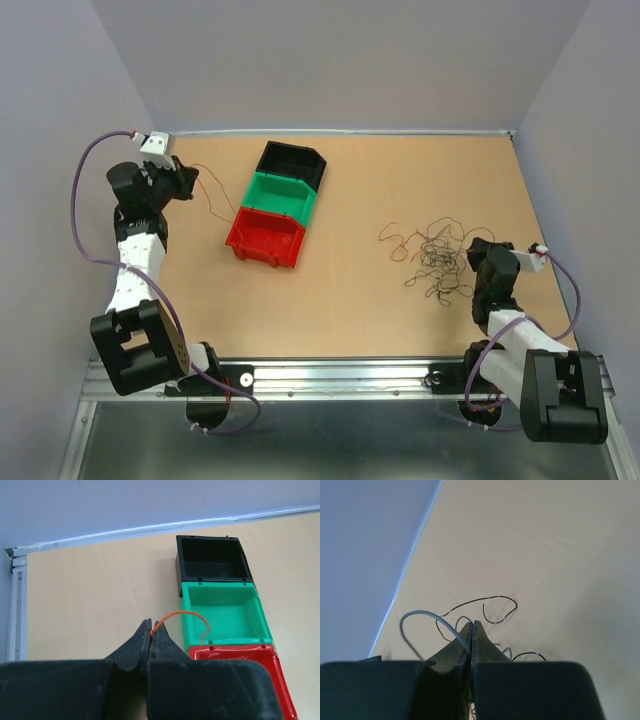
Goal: Untangle the cables
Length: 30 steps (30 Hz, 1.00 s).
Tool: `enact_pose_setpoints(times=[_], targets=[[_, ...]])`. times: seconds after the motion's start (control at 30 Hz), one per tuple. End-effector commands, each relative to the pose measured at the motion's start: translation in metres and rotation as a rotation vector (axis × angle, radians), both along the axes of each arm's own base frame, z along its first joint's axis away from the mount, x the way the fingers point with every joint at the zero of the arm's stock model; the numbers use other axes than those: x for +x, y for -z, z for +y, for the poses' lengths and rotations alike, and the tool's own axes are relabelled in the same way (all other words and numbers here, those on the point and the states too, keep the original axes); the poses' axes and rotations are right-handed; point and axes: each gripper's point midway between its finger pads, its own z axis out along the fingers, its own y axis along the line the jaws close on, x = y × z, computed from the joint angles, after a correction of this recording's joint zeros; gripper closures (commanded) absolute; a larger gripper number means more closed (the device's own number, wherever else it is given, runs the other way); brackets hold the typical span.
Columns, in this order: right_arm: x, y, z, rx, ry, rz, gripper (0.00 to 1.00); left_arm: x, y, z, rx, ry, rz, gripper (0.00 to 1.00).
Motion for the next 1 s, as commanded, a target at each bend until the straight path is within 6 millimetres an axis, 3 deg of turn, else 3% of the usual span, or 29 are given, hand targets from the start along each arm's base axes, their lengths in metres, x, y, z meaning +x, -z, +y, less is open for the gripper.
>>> enact_pose_setpoints(times=[0.0, 0.1, 0.17, 0.27, 0.33, 0.47, 0.57, 0.67, 0.83, 0.97], targets=[[0.003, -0.017, 0.0, -0.003, -0.011, -0.06, 0.99, 0.003, -0.017, -0.002, 0.009, 0.031, -0.061, 1.0], [0.015, -0.023, 0.02, -0.049, -0.149, -0.064, 1.0, -0.013, -0.021, -0.037, 0.002, 0.248, -0.082, 1.0], [0.02, -0.027, 0.032, -0.077, -0.23, -0.086, 0.99, -0.02, -0.022, -0.046, 0.012, 0.299, -0.092, 1.0], [0.026, -0.039, 0.069, -0.136, -0.46, -0.148, 0.95, -0.035, -0.026, -0.063, 0.066, 0.373, -0.142, 1.0], [0.028, -0.044, 0.078, -0.161, -0.52, -0.174, 0.91, -0.045, -0.033, -0.075, 0.112, 0.413, -0.188, 1.0], [0.029, -0.055, 0.106, -0.204, -0.645, -0.211, 0.81, -0.06, -0.024, -0.105, 0.178, 0.508, -0.188, 1.0], [0.03, -0.061, 0.115, -0.224, -0.688, -0.226, 0.73, -0.06, -0.013, -0.113, 0.244, 0.509, -0.153, 1.0], [0.033, -0.063, 0.118, -0.231, -0.703, -0.228, 0.73, -0.071, 0.004, -0.14, 0.334, 0.593, -0.111, 1.0], [0.038, -0.065, 0.141, -0.247, -0.8, -0.232, 0.68, -0.078, 0.033, -0.131, 0.504, 0.667, 0.035, 1.0], [0.041, -0.06, 0.157, -0.273, -0.854, -0.213, 0.66, -0.066, 0.054, -0.116, 0.602, 0.642, 0.117, 1.0]])
